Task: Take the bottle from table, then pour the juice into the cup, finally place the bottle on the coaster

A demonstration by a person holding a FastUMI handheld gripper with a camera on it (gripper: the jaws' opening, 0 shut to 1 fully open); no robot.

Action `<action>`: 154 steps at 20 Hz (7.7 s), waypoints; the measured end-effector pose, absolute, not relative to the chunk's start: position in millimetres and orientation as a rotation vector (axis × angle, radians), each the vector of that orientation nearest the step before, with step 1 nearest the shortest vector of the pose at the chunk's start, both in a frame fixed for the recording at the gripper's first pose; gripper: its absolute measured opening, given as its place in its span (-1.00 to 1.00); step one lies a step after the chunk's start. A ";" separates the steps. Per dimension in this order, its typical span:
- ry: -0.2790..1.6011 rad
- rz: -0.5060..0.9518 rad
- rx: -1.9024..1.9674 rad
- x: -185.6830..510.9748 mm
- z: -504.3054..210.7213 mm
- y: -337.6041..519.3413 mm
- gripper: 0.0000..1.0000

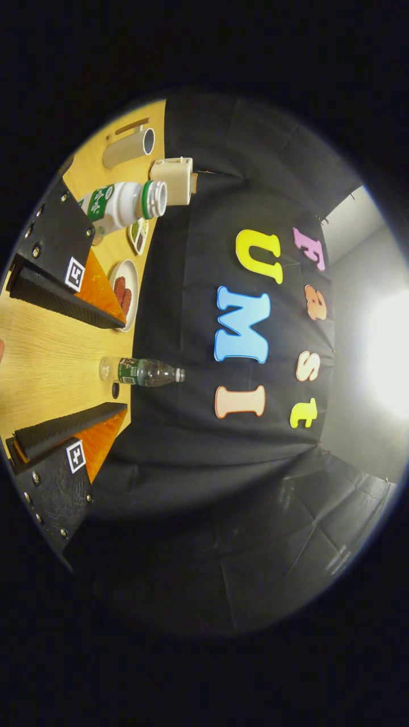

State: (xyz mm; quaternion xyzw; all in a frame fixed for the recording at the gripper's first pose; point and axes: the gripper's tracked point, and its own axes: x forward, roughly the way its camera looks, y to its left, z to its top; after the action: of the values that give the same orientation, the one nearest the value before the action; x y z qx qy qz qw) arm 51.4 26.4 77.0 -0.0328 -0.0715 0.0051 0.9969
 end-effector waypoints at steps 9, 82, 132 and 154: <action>-0.110 0.071 0.022 1.4 98.5 64.2 0.60; -0.014 0.102 -0.744 47.6 61.9 296.0 0.27; -0.307 -0.192 -1.637 46.8 70.9 317.6 0.27; -0.333 -0.220 -1.689 49.7 75.4 313.4 0.26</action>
State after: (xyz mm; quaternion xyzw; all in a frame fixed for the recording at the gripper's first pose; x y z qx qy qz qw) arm 49.7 313.4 75.4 -0.7424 -0.1465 -0.0967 0.6465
